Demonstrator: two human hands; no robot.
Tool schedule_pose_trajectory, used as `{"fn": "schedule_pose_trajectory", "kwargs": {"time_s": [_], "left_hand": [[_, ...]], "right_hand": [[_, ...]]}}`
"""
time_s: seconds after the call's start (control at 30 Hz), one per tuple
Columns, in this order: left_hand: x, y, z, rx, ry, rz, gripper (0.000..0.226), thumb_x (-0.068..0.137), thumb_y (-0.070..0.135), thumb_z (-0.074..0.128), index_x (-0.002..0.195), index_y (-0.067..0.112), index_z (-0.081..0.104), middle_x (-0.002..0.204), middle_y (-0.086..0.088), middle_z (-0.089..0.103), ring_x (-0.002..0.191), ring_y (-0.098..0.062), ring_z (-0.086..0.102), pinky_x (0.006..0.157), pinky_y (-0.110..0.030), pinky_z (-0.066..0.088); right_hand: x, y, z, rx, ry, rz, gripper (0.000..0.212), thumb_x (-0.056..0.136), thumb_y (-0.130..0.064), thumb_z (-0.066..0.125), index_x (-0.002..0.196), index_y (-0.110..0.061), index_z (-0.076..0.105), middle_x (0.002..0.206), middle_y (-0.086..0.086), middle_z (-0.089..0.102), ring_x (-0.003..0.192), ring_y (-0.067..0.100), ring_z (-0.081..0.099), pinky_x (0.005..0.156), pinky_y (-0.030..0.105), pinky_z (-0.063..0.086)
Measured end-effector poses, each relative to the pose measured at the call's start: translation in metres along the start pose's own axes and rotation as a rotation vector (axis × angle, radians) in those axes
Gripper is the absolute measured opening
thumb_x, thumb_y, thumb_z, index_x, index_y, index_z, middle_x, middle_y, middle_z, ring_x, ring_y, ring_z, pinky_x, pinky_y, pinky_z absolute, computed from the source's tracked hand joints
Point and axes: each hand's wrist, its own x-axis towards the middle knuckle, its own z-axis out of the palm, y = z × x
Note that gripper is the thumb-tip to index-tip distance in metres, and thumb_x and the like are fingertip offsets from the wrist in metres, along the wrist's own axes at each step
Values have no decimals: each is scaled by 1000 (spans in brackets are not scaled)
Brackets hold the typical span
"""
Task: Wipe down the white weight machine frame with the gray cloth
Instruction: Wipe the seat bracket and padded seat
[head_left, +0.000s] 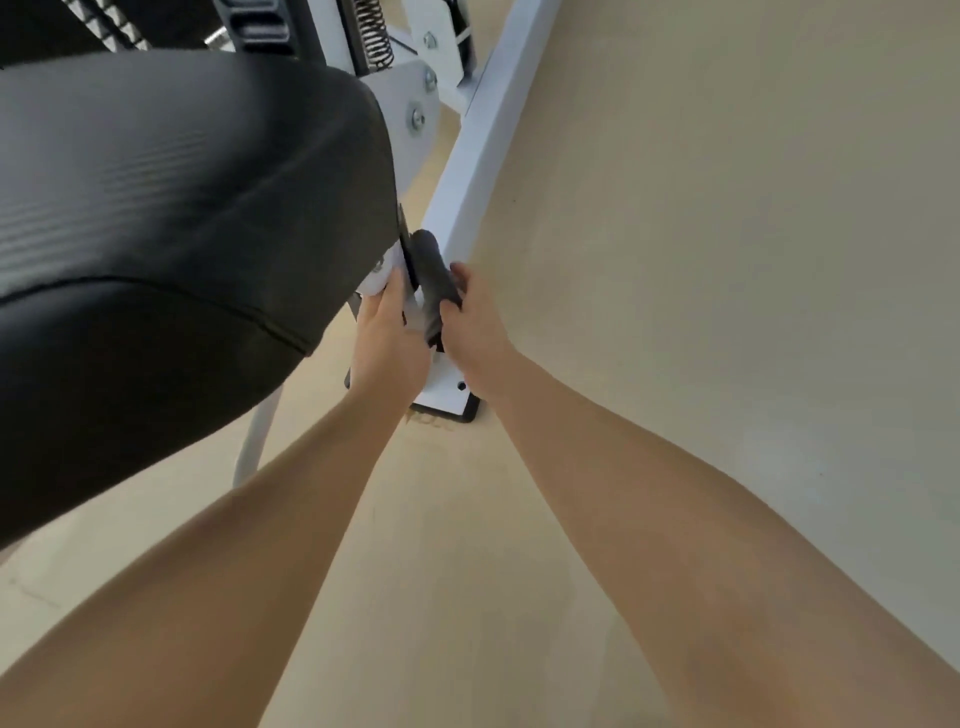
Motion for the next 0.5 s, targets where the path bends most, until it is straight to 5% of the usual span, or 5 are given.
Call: {"fn": "schedule_pose_trajectory", "kwargs": {"time_s": [0.1,0.23,0.43,0.5], "left_hand": [[-2,-6,4,-24,39,-8,55,94,1,33,145,20,25,148,3,30,128,-9,34,97,-17,29],[-3,-13,5,-31,3,-99,78,84,-14,29,148,28,14,153,12,16,137,-7,22,105,-20,25],[-8,-12,5,-107,-63,-95,92,76,-20,27,146,37,9,140,27,19,127,5,22,86,2,24],[-9,-10,5,-157,-77,-82,92,73,-20,25,145,37,15,136,27,23,126,5,26,93,-6,29]], "right_hand": [[17,-3,14,-63,-140,-28,44,98,-11,34,142,-17,35,135,8,47,121,25,47,104,35,39],[15,33,22,-66,-161,-39,48,98,0,29,145,-13,28,144,11,40,130,23,39,90,8,32],[30,67,25,-138,-91,86,50,99,-4,28,145,-21,27,131,9,48,106,19,49,70,6,30],[32,64,21,-42,-56,81,46,99,-7,29,142,-21,36,110,-1,54,91,12,53,64,5,35]]}}
